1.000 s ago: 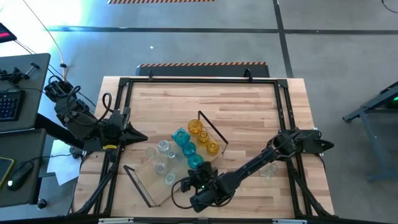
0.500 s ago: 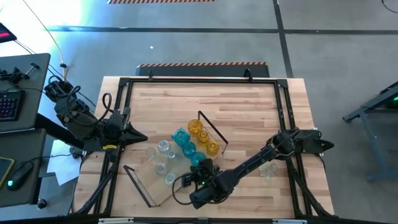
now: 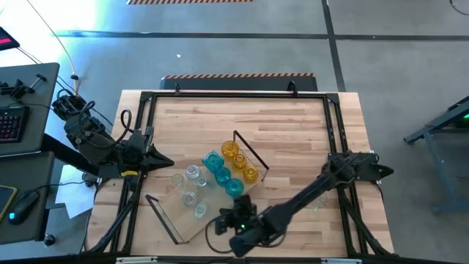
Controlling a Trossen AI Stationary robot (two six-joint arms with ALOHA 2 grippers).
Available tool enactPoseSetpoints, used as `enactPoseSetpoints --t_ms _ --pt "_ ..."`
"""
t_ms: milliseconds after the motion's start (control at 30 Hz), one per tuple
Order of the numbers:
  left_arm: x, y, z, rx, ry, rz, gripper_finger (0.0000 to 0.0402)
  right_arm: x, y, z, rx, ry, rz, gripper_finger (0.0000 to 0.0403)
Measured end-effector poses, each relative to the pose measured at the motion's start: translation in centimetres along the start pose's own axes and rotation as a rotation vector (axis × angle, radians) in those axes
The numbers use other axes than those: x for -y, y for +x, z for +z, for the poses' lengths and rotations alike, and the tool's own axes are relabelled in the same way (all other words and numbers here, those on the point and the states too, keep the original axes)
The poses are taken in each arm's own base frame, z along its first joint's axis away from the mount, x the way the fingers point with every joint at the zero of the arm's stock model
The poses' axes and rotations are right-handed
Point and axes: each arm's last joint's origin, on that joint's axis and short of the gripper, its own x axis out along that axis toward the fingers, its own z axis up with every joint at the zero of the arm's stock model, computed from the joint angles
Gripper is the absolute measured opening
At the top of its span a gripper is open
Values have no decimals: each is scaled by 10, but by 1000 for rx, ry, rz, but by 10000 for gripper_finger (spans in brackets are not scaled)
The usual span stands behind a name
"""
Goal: Sort vases onto shelf
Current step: Put the transparent vase on the shelf aligned with the other transparent vases
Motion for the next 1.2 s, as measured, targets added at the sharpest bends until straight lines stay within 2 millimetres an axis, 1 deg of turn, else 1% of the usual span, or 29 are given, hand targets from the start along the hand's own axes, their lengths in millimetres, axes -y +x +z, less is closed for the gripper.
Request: enactPoseSetpoints --t_ms 100,200,300,433,567,667,767,833,933,967,1033,1100,1200 --pt "0 0 0 -1 1 -1 0 -5 -28 9 -35 -21 4 0" --pt "0 0 0 -3 2 -1 0 -6 -60 26 -97 -63 -36 0" --pt "0 0 0 -3 11 -1 0 1 -90 48 -194 -129 -139 0" --pt "0 0 0 -2 10 0 0 16 -125 80 -385 -205 -325 0" --pt "0 0 0 -2 7 4 0 29 -151 101 -562 -256 -472 0" --pt "0 1 0 -1 -6 7 0 36 -165 109 -661 -310 -542 2" --pt "0 1 0 0 -23 9 0 42 -173 107 -720 -347 -534 19" --pt "0 1 0 0 -26 9 0 55 -177 104 -738 -343 -585 41" --pt "1 2 -1 -1 -25 10 0 83 -185 96 -775 -309 -703 86" --pt "1 2 -1 -1 -25 10 0 91 -187 93 -773 -288 -713 103" --pt "1 2 -1 -2 -24 11 0 104 -190 90 -770 -241 -675 133" --pt "1 2 -1 -2 -25 10 0 115 -192 92 -758 -203 -638 158" --pt "1 2 0 5 -38 13 0 130 -194 99 -756 -166 -624 180"
